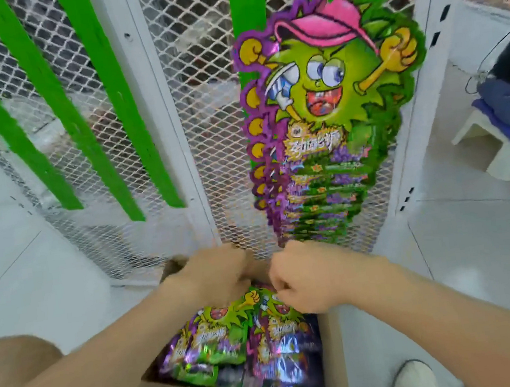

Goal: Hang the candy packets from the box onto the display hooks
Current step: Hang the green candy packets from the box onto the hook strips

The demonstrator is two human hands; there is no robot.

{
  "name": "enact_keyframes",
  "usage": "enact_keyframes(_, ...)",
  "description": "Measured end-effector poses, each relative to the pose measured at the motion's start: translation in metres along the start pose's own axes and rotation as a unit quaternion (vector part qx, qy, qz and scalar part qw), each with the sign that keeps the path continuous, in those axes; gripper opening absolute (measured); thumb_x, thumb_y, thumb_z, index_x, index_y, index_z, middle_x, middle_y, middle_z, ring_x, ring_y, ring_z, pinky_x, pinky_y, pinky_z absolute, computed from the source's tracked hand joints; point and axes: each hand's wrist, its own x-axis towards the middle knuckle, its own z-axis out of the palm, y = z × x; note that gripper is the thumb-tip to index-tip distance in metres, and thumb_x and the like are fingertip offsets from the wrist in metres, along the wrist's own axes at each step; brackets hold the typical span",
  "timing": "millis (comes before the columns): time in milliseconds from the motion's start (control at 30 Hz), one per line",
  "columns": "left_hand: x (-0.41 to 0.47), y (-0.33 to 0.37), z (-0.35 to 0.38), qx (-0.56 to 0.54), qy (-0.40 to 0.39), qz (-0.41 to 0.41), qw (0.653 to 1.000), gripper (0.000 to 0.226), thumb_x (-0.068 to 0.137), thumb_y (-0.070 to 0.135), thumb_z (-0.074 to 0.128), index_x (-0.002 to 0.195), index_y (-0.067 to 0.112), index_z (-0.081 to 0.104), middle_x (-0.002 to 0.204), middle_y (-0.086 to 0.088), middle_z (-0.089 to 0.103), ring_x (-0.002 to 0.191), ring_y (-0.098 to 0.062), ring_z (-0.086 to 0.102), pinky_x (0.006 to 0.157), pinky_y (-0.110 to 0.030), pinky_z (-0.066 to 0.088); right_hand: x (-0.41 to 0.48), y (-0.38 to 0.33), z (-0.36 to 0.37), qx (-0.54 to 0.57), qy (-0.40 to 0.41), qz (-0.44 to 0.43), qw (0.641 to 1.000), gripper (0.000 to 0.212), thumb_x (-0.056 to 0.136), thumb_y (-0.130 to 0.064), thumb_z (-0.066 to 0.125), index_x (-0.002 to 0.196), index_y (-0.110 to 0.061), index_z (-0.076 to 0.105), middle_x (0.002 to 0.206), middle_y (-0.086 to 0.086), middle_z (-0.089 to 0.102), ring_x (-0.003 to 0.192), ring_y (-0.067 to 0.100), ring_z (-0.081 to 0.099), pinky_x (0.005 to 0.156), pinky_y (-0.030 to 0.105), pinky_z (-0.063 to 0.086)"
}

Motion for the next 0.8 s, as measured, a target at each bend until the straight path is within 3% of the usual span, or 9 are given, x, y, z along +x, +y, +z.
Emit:
enact_keyframes(67,-0.006,-0.016,0.046,-0.008,-0.107,0.016,0.994,0.039,0.084,0.047,0.052,0.109,0.022,0.070,0.106,-0.004,0.073,0.104,-0.031,0.070,0.082,-0.047,0.060,0.006,-0.008,0.013,-0.039,-0.048,-0.001,0.998,0.016,0.099,-0.021,0.053,0.084,-0.017,0.056,0.071,0.002,0.037,0.074,0.033,0.058,0.054,0.030,0.043)
enact_keyframes(167,-0.015,-0.025,0.106,-0.041,-0.147,-0.026,0.988,0.046,0.092,0.055,0.062,0.122,0.020,0.063,0.126,-0.006,0.066,0.122,-0.033,0.064,0.093,-0.051,0.057,0.021,-0.017,0.028,-0.064,-0.093,-0.009,0.994,0.018,0.102,-0.019,0.051,0.085,-0.016,0.049,0.074,0.002,0.034,0.062,0.025,0.047,0.061,0.035,0.051)
enact_keyframes(267,-0.023,-0.027,0.158,-0.062,-0.207,-0.123,0.969,0.108,0.083,0.074,0.067,0.164,0.020,0.022,0.173,-0.010,0.015,0.156,-0.046,0.025,0.115,-0.063,0.041,0.034,-0.019,0.038,-0.086,-0.129,-0.014,0.988,0.024,0.101,-0.015,0.051,0.081,-0.016,0.038,0.077,0.001,0.035,0.063,0.021,0.045,0.058,0.034,0.045)
enact_keyframes(367,-0.030,-0.020,0.188,-0.071,-0.246,-0.114,0.960,0.143,0.075,0.075,0.079,0.168,0.012,-0.009,0.176,-0.010,-0.017,0.158,-0.053,0.015,0.120,-0.063,0.036,0.046,-0.018,0.042,-0.095,-0.146,-0.022,0.985,0.031,0.101,-0.015,0.052,0.075,-0.019,0.036,0.078,0.000,0.037,0.062,0.018,0.044,0.052,0.031,0.037)
enact_keyframes(433,-0.030,-0.012,0.187,-0.046,-0.231,-0.109,0.966,0.137,0.078,0.066,0.082,0.169,0.012,-0.005,0.178,-0.006,-0.006,0.157,-0.053,0.018,0.116,-0.061,0.041,0.052,-0.017,0.040,-0.084,-0.133,-0.037,0.987,0.023,0.102,-0.017,0.051,0.080,-0.017,0.044,0.076,0.000,0.038,0.065,0.022,0.049,0.057,0.033,0.043)
enact_keyframes(500,-0.025,-0.010,0.177,-0.050,-0.203,-0.100,0.973,0.113,0.084,0.057,0.075,0.167,0.014,0.012,0.173,-0.006,0.025,0.150,-0.049,0.030,0.110,-0.058,0.047,0.055,-0.017,0.034,-0.065,-0.116,-0.050,0.990,0.013,0.102,-0.022,0.050,0.092,-0.017,0.056,0.077,-0.001,0.041,0.075,0.030,0.058,0.064,0.036,0.051)
enact_keyframes(600,-0.021,-0.014,0.157,-0.124,-0.149,-0.092,0.977,0.070,0.090,0.047,0.059,0.152,0.022,0.041,0.136,-0.006,0.063,0.136,-0.043,0.042,0.098,-0.052,0.052,0.054,-0.012,0.025,-0.050,-0.094,-0.026,0.994,0.015,0.103,-0.022,0.048,0.092,-0.018,0.057,0.076,0.000,0.043,0.077,0.032,0.061,0.066,0.037,0.055)
enact_keyframes(700,-0.023,-0.017,0.139,-0.178,-0.089,-0.115,0.973,0.057,0.102,0.048,0.051,0.151,0.021,0.045,0.114,-0.009,0.071,0.118,-0.040,0.060,0.089,-0.048,0.055,0.047,0.000,0.018,-0.033,-0.050,0.051,0.997,0.025,0.101,-0.016,0.050,0.077,-0.014,0.044,0.075,0.002,0.043,0.073,0.029,0.056,0.061,0.032,0.044)
enact_keyframes(800,-0.030,-0.007,0.108,-0.270,-0.030,-0.089,0.958,0.039,0.108,0.051,0.047,0.128,0.019,0.057,0.096,-0.004,0.073,0.087,-0.023,0.068,0.073,-0.038,0.053,0.038,0.009,0.019,0.141,-0.004,0.168,0.976,0.035,0.105,-0.026,0.045,0.075,-0.008,0.051,0.069,0.013,0.061,0.062,0.033,0.069,0.057,0.035,0.059)
